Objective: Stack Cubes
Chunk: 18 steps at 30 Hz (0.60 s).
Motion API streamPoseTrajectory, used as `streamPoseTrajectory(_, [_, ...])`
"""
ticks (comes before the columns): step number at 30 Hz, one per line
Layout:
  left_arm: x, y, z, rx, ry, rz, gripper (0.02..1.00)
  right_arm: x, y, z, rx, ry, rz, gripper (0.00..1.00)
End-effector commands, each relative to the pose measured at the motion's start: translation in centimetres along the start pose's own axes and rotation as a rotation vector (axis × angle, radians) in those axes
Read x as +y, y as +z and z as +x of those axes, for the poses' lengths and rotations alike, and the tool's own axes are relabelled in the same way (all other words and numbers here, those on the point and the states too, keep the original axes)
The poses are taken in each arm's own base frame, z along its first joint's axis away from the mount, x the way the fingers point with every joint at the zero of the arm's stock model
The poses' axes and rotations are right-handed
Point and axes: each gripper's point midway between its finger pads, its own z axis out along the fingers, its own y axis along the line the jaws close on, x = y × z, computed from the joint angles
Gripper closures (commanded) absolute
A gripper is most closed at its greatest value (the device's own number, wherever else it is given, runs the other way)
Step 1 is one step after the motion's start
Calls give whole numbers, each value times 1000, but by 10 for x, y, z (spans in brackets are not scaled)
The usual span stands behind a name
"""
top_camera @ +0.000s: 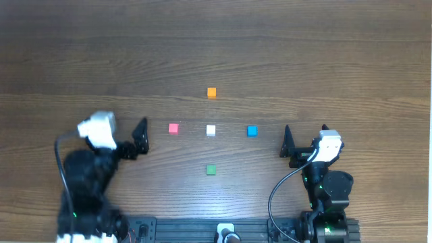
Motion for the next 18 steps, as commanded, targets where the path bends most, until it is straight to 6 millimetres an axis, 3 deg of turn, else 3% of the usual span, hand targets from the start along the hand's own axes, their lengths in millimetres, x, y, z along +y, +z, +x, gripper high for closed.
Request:
streamPoseTrajectory(1, [-27, 22, -28, 211, -57, 71, 20, 1, 0, 1, -3, -2, -7, 9])
streamPoseTrajectory(7, [-43, 67, -12, 533, -87, -2, 20, 1, 0, 1, -3, -2, -7, 9])
streamPoseTrajectory(11, [-52, 91, 23, 694, -72, -32, 20, 1, 0, 1, -3, -2, -7, 7])
streamPoseTrajectory(13, [-52, 104, 55, 784, -43, -59, 20, 1, 0, 1, -3, -2, -7, 9])
streamPoseTrajectory(18, [-54, 113, 99, 904, -39, -119, 20, 1, 0, 1, -3, -2, -7, 9])
